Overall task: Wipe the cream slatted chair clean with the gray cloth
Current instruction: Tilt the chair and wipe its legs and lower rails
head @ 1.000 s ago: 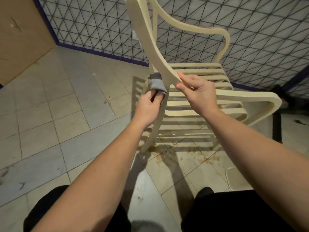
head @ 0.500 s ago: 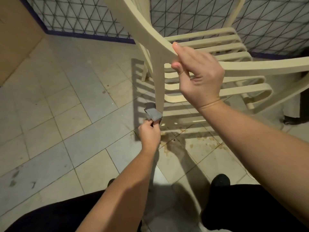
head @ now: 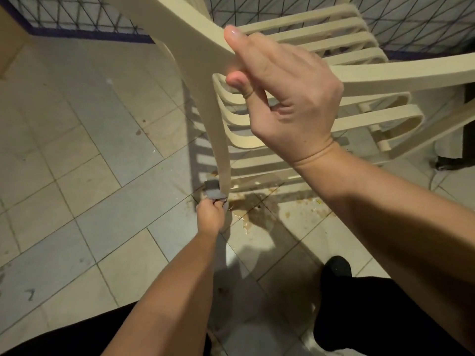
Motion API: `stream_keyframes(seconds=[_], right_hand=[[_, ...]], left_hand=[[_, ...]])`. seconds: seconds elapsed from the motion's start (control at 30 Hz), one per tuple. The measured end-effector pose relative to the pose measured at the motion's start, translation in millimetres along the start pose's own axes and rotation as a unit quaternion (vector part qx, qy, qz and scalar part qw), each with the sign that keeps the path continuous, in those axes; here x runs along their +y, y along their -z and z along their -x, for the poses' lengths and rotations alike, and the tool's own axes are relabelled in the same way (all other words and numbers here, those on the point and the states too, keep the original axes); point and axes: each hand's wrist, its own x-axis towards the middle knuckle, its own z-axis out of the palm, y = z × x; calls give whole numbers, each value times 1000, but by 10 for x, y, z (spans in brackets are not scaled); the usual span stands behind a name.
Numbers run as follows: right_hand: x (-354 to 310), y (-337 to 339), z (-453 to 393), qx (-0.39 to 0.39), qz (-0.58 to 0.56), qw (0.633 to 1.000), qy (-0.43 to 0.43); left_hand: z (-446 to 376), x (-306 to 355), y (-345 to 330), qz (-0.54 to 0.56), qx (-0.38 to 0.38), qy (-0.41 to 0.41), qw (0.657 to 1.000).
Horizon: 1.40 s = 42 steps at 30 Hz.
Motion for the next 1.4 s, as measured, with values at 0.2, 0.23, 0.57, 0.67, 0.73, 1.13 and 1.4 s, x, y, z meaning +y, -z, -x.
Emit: stream_keyframes(seconds=[0.2, 0.23, 0.57, 0.67, 0.73, 1.13, 1.4], right_hand=[[-49, 124, 82, -11, -48, 998, -38], [-64, 190, 185, -11, -54, 998, -44], [467, 367, 1757, -582, 104, 766, -251], [626, 253, 1783, -636, 119, 728, -227], [673, 193, 1748, -625, 121, 735, -233], [814, 87, 1848, -637, 181, 701, -264], [764, 35, 1883, -615, 167, 704, -314]], left_hand=[[133, 90, 81, 37, 15, -37, 999], [182, 124, 91, 53, 38, -63, 996], [90, 29, -114, 25, 76, -43, 996], [-23, -52, -182, -9, 59, -6, 998], [-109, -123, -218, -18, 35, 13, 999], [-1032, -1066, -645, -30, -126, 183, 975], [-362, -361, -395, 50, -38, 122, 991]])
